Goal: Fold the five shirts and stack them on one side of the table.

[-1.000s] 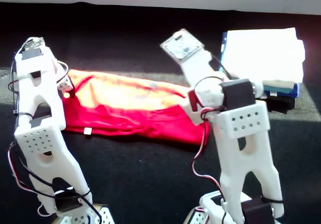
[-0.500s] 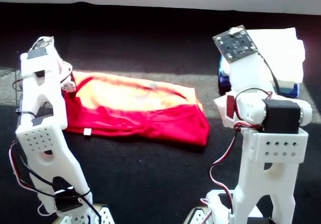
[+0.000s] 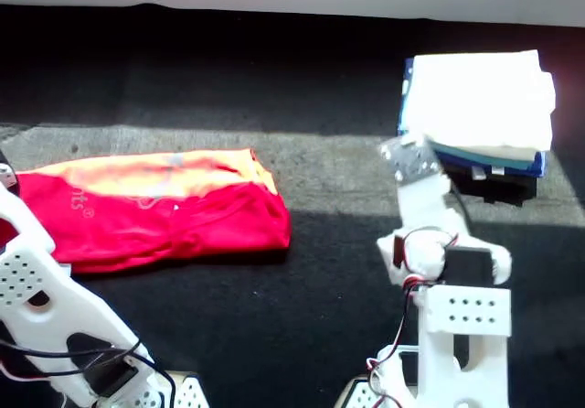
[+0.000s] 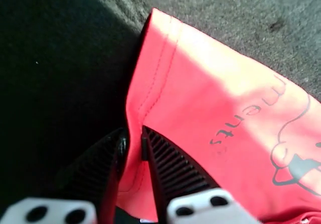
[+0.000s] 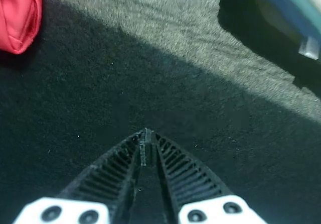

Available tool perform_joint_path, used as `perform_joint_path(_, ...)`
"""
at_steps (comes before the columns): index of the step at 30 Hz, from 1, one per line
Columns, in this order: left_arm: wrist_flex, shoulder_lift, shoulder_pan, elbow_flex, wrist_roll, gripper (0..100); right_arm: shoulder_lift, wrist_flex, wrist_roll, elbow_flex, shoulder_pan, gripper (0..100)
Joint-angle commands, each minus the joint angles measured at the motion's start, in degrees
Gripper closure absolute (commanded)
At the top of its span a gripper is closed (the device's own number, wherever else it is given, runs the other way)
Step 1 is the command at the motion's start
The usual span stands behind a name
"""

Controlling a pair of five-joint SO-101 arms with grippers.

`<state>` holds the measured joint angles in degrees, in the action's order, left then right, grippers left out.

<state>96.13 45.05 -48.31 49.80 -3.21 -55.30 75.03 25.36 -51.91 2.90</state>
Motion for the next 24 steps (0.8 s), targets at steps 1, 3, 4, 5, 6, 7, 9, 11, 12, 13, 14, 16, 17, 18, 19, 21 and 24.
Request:
perform_joint_path(1,4.9,-0.8,3.6,2.4,-0.3,99,-5.3,-10.3,0.4,-18.1,-0.7,99.0)
perform_joint_path(3,5.2,-1.4,6.2,1.5,-0.1,99,-7.4,-15.6,0.4,-25.6,-0.7,99.0)
perform_joint_path(4,5.2,-2.1,7.7,0.7,0.0,99,-8.5,-17.6,0.4,-29.1,-0.7,99.0)
perform_joint_path(5,5.2,-2.9,9.2,0.0,0.0,99,-9.6,-19.2,0.4,-31.8,-0.7,99.0)
perform_joint_path(6,5.2,-4.1,11.0,-1.1,0.0,99,-10.8,-20.5,0.4,-34.5,-0.7,99.0)
perform_joint_path(7,5.2,-5.6,13.1,-2.2,0.0,99,-11.9,-21.5,0.4,-36.6,-0.8,99.0)
perform_joint_path(9,5.2,-9.5,17.1,-5.4,0.1,99,-14.4,-23.1,0.4,-39.8,-2.3,99.0)
perform_joint_path(11,5.2,-14.3,21.4,-10.1,0.2,99,-16.8,-24.5,0.4,-42.2,-5.0,99.0)
perform_joint_path(12,5.2,-16.8,23.7,-12.6,0.9,99,-18.1,-25.2,0.4,-43.3,-6.4,99.0)
perform_joint_path(13,5.2,-19.5,25.7,-15.3,1.7,99,-19.2,-25.7,0.4,-44.4,-7.8,99.0)
perform_joint_path(14,5.2,-21.8,28.1,-17.8,2.4,99,-20.5,-25.8,0.4,-45.1,-9.1,99.0)
perform_joint_path(16,5.2,-26.1,32.8,-21.9,3.4,99,-22.9,-25.8,0.2,-46.5,-10.9,99.0)
perform_joint_path(17,5.2,-27.6,35.3,-23.4,4.0,99,-24.1,-25.5,0.1,-47.2,-11.3,99.0)
perform_joint_path(18,5.2,-29.2,37.9,-24.4,4.6,99,-25.4,-25.4,0.1,-47.8,-11.4,99.0)
perform_joint_path(19,5.2,-30.2,40.4,-24.8,5.2,99,-26.5,-25.3,0.1,-48.2,-11.5,99.0)
perform_joint_path(21,5.2,-31.3,45.6,-24.7,6.2,99,-28.6,-24.0,0.1,-48.8,-11.5,99.0)
perform_joint_path(24,5.2,-31.0,52.9,-21.9,6.9,99,-31.8,-22.5,0.0,-49.8,-11.5,99.0)
